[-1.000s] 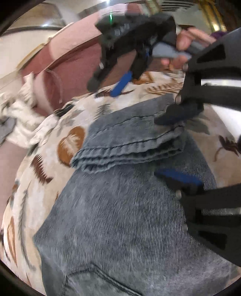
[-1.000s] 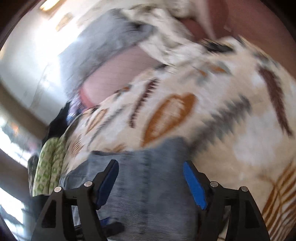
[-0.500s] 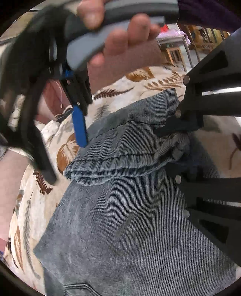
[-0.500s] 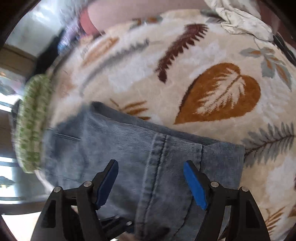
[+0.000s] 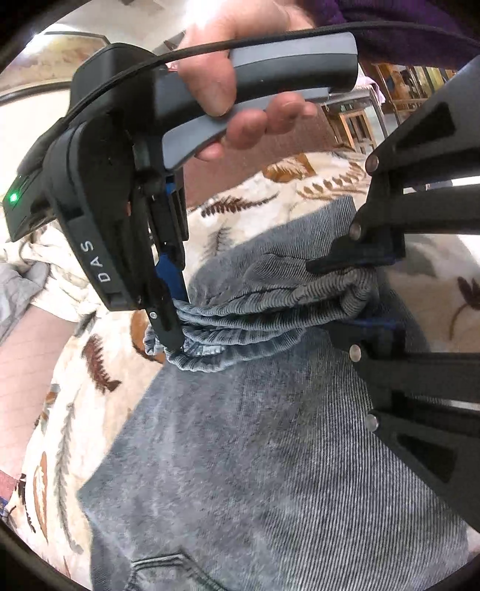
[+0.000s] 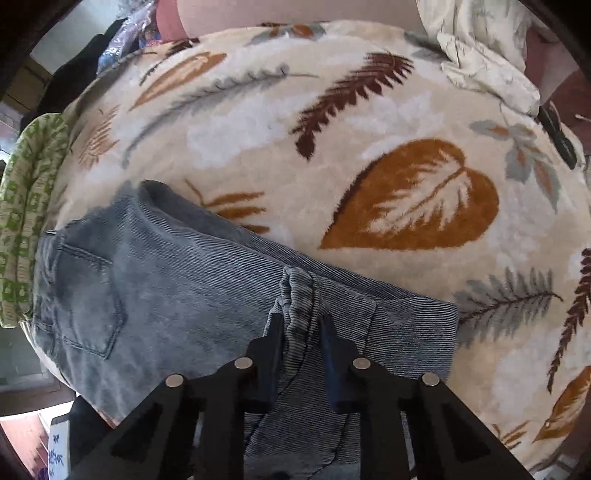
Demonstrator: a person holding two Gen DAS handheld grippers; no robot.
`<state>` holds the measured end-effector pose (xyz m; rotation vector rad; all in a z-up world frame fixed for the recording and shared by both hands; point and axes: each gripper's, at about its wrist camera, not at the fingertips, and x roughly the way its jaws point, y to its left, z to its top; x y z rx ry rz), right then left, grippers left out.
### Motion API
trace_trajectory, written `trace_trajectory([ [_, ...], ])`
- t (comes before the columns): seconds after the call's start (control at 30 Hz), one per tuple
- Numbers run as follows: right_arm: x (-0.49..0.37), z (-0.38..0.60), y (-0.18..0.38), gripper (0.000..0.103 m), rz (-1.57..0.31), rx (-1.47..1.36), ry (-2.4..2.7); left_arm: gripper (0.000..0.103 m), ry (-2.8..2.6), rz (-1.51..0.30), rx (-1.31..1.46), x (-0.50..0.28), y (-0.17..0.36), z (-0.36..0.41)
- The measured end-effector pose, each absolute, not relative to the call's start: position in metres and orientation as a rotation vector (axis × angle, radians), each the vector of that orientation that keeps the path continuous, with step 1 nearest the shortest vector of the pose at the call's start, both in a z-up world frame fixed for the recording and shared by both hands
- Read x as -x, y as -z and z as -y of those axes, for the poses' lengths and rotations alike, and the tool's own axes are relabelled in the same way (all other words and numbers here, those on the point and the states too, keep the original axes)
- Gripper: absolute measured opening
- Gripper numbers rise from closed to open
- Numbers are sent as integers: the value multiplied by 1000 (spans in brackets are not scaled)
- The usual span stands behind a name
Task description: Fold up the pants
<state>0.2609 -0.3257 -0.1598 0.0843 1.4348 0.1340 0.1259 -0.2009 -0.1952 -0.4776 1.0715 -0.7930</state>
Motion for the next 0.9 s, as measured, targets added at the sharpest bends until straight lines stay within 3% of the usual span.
trace_trajectory([
  [0.3, -264, 285, 131, 20, -1373, -186, -239, 21, 757, -1023, 521, -125, 179, 162],
  [0.47, -274, 270, 163, 21, -1454, -161, -176, 24, 756, -1204, 536, -139, 221, 169],
  [0.6, -261, 294, 156, 25, -1410, -290, -228, 30, 762, -1172, 529, -136, 212, 165],
  [0.63, -254, 302, 146, 28, -1373, -305, -239, 30, 758, -1172, 521, -135, 210, 162],
  [0.7, -240, 317, 129, 52, -1319, -332, -254, 31, 723, -1153, 495, -134, 200, 153],
  [0.73, -230, 327, 119, 58, -1283, -344, -249, 31, 693, -1123, 467, -132, 192, 148],
  [0.9, -180, 361, 105, 62, -1191, -451, -269, 31, 680, -1002, 380, -121, 161, 149],
])
